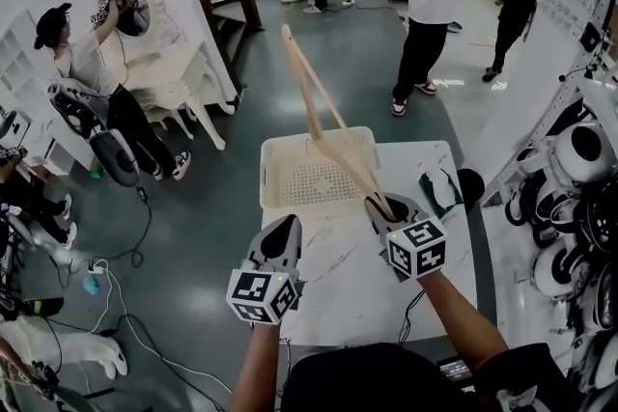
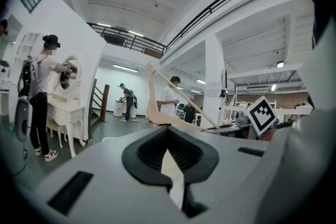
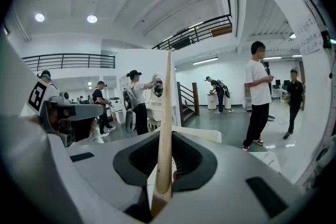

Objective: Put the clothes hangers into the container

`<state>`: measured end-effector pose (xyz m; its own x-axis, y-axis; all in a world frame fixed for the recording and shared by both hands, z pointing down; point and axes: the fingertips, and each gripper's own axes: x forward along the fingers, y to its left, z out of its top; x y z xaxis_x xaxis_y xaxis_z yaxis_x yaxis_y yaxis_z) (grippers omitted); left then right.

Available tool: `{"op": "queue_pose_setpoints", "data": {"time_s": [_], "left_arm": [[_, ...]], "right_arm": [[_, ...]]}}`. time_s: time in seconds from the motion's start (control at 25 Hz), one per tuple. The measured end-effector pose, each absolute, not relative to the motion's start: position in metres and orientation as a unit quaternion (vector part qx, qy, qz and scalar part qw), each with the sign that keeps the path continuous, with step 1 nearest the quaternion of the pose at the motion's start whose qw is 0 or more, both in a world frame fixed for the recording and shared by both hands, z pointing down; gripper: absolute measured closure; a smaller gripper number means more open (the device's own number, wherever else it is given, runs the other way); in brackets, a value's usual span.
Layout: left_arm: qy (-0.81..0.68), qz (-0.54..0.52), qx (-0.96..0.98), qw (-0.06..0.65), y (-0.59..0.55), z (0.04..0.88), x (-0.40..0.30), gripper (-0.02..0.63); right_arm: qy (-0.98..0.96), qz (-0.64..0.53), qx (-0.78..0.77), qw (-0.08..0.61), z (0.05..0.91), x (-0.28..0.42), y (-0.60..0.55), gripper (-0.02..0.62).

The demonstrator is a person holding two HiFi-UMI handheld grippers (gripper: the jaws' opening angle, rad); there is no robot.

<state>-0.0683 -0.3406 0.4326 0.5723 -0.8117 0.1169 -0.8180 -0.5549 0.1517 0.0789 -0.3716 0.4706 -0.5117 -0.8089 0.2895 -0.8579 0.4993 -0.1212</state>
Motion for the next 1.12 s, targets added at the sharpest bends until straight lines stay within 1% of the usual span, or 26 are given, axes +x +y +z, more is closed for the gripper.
{"op": "queue_pose_setpoints", "data": {"time_s": [0.24, 1.12], "left_arm": [[-0.454, 0.021, 0.885, 0.102, -0.358, 0.439, -0.075, 0.601], [-0.441, 0.035, 0.886, 0.141, -0.386, 0.471, -0.086, 0.601]], "right_arm": [[-0.858, 0.134, 0.482, 0.116, 0.483, 0.069, -0.387, 0.532], [-0.841, 0.186, 0.447, 0.243, 0.573, 0.051, -0.424, 0.532]]}}
